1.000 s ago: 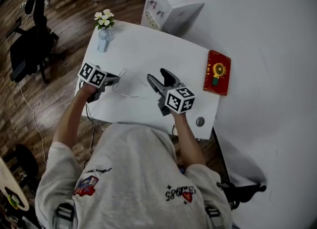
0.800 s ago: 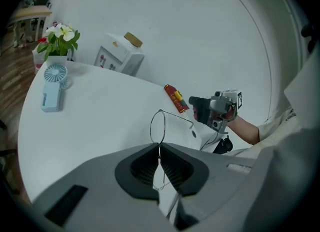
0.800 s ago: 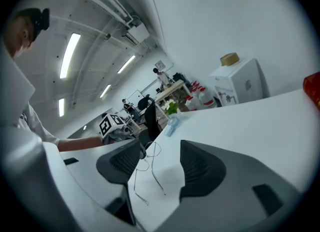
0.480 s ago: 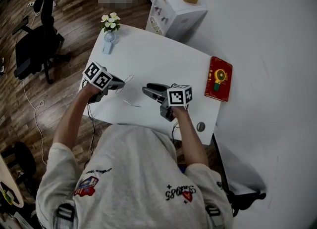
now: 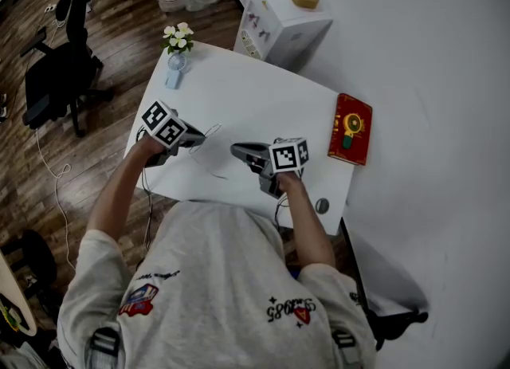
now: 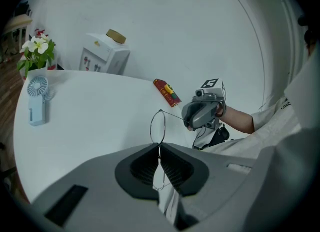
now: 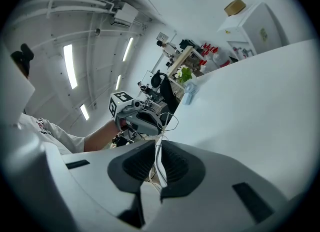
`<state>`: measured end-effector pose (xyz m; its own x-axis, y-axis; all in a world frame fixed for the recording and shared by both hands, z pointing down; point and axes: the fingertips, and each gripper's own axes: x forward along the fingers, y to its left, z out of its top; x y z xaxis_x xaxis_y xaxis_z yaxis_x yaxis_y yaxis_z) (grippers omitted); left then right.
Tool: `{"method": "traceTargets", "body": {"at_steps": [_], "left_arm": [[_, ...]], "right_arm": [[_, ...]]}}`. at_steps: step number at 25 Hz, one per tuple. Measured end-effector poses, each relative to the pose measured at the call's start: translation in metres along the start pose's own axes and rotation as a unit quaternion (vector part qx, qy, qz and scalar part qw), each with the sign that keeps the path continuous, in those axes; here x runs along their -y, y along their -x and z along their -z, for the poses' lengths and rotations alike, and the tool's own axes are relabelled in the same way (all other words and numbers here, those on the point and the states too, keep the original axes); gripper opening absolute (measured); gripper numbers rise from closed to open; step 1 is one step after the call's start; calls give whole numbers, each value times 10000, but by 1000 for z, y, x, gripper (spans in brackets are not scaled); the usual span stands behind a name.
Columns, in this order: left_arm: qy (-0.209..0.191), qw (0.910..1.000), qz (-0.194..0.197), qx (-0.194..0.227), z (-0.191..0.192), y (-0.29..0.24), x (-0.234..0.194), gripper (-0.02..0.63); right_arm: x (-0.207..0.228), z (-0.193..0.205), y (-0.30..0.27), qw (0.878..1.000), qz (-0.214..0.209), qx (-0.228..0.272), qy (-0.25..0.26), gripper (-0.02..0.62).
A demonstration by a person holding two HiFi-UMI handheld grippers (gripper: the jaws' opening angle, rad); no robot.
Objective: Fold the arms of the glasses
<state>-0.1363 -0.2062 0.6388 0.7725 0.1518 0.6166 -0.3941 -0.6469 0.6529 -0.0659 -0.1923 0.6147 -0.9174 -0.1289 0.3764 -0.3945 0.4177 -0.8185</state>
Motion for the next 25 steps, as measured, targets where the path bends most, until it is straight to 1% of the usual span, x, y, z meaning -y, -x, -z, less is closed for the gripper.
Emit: {"method": "traceTargets", "body": {"at_steps": [4,13,20,25], "left_arm": [[8,9999,-13,125,-6,-3,5,14],[-29,9995,96,312,-19,-10,23,14],[-157,9993,151,308,-24,-21,38,14],[-199,9990,218,346,-25,-26,43,14]], "right_arm": [[-1,2,-5,10000,36,6,51,37],[-6,4,-19,9999,75,87,69,32],[-6,8,-21,9998,149,60,135,28],[-6,8,-22,9997,163,166,119,32]]}}
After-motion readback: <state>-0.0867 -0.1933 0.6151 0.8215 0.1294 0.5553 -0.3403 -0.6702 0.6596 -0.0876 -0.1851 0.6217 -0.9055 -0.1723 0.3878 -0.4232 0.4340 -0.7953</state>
